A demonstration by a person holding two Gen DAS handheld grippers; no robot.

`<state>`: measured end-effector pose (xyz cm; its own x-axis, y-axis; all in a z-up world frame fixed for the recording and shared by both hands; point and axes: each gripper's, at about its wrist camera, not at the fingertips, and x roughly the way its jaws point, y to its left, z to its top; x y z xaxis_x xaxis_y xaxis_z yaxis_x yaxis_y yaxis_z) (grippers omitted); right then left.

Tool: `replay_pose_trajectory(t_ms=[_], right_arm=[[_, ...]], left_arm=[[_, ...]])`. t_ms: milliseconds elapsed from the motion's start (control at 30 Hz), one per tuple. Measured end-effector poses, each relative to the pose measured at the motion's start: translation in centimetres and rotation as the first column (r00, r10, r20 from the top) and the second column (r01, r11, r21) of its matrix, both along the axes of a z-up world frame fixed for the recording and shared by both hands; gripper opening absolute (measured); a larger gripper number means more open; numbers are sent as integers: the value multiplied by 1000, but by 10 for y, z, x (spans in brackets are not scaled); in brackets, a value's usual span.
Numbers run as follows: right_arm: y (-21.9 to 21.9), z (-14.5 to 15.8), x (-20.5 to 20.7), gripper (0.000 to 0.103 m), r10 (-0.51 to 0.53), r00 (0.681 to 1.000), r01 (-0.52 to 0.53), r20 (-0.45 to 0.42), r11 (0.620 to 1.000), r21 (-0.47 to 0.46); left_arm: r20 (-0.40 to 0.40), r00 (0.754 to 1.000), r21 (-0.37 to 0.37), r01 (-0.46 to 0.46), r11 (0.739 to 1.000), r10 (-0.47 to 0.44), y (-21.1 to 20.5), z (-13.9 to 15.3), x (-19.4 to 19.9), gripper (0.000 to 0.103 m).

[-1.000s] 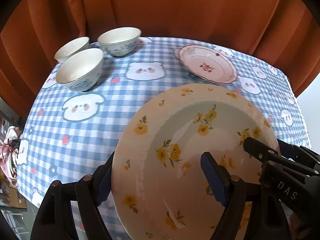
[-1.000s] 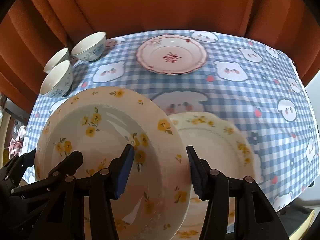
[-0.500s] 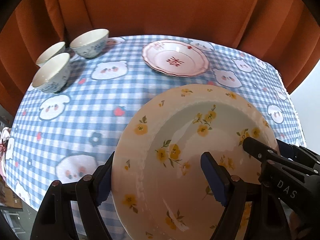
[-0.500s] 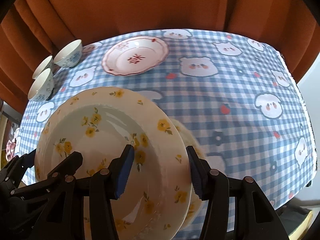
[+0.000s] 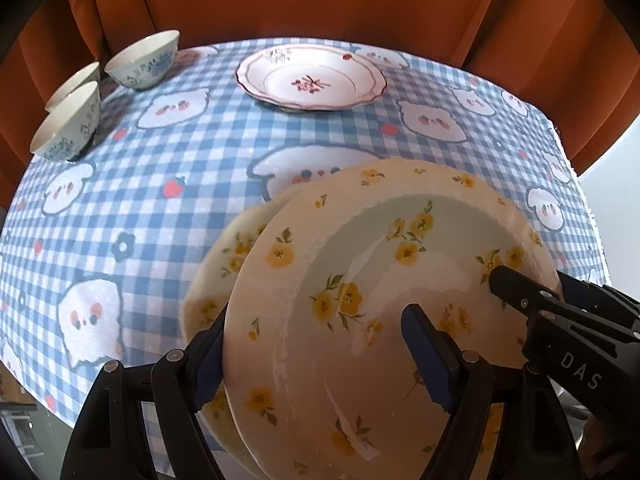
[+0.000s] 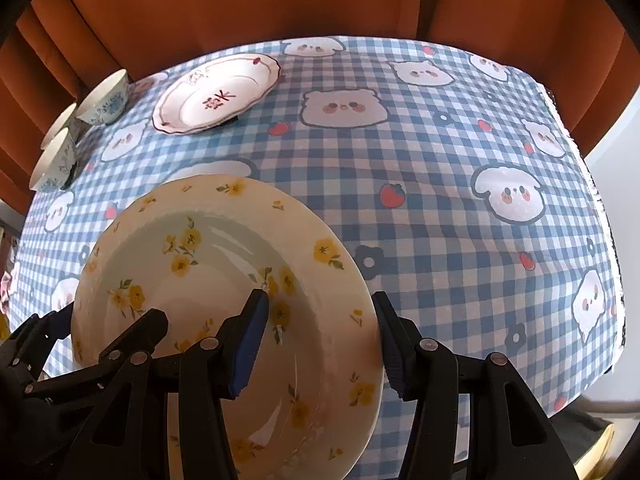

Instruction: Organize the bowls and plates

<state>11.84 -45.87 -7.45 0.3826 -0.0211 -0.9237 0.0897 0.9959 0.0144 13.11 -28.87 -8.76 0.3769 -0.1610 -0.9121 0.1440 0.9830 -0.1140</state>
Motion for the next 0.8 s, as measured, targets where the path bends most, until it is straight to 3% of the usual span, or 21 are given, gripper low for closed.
replay_pose_trajectory(t_ms=[533, 800], right_arm=[[-1, -16, 10, 56, 31, 999, -32, -10, 999, -38], [2, -22, 11, 56, 22, 1000, -22, -7, 999, -24]], left_arm=[[-55, 997, 1, -48, 999, 48, -1, -26, 1, 84], [-34, 998, 56, -52, 997, 54, -2, -26, -1, 85]])
